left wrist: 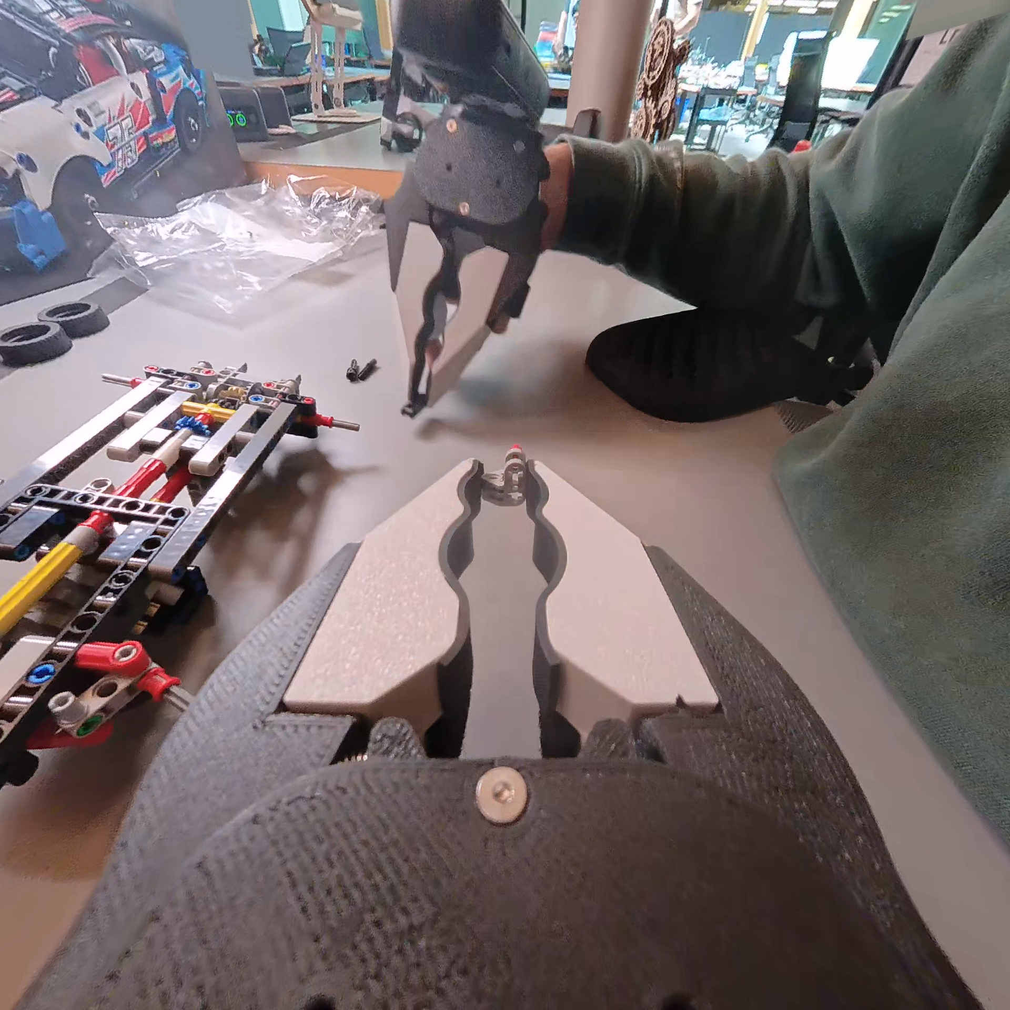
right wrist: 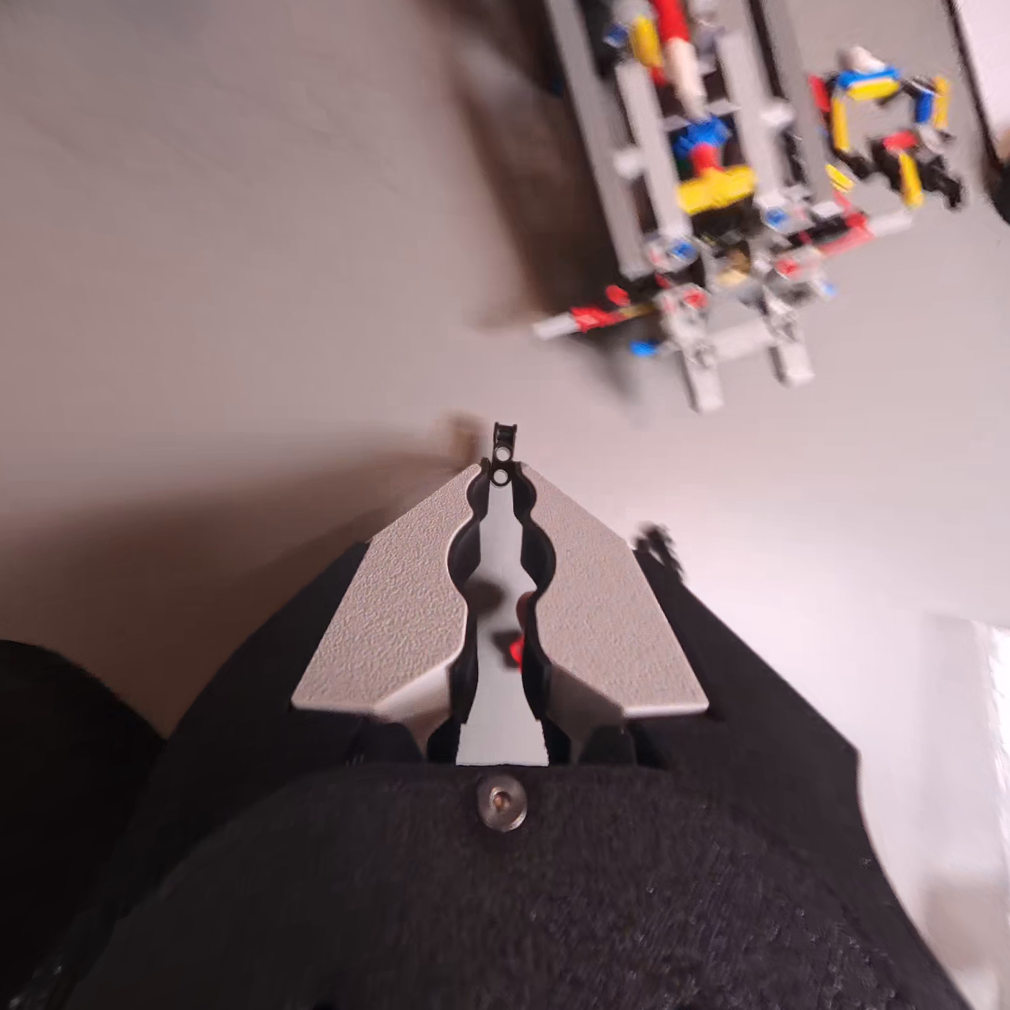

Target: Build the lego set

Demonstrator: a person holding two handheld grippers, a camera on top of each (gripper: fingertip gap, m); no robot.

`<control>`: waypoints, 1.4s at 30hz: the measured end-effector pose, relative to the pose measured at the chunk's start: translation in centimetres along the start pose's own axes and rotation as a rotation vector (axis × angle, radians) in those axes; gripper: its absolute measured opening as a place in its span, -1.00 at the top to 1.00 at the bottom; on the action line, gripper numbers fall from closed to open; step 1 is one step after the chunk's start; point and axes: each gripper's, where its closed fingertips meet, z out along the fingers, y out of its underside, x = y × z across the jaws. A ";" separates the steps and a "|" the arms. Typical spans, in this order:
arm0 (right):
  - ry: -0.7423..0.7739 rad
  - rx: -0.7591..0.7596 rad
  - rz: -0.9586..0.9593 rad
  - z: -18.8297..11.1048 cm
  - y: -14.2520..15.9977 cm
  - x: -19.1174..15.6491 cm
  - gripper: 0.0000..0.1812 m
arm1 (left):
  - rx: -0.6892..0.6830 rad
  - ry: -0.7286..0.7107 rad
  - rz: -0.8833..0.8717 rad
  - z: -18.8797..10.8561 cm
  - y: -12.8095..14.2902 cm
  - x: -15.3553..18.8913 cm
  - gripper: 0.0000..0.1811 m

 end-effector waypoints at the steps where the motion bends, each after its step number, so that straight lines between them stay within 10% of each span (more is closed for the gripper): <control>1: -0.005 -0.021 -0.029 0.5 -0.3 -1.0 0.95 | 0.015 0.009 -0.003 0.0 -0.2 0.1 0.85; 6: 0.063 -0.015 -0.062 1.4 -1.4 -1.3 0.85 | 0.081 0.057 -0.029 -0.3 -1.3 0.8 0.85; 15: 0.032 0.685 -0.257 -4.1 -15.7 -9.6 0.90 | 0.269 0.135 -0.100 -1.4 -4.2 1.7 0.85; 33: -0.014 0.354 -0.262 2.8 -8.1 -9.2 0.99 | -0.205 -0.011 0.116 0.3 3.0 0.2 0.60; 42: -0.032 0.370 -0.199 1.1 -7.9 -8.1 0.83 | -0.245 -0.040 0.117 0.4 3.6 -0.1 0.63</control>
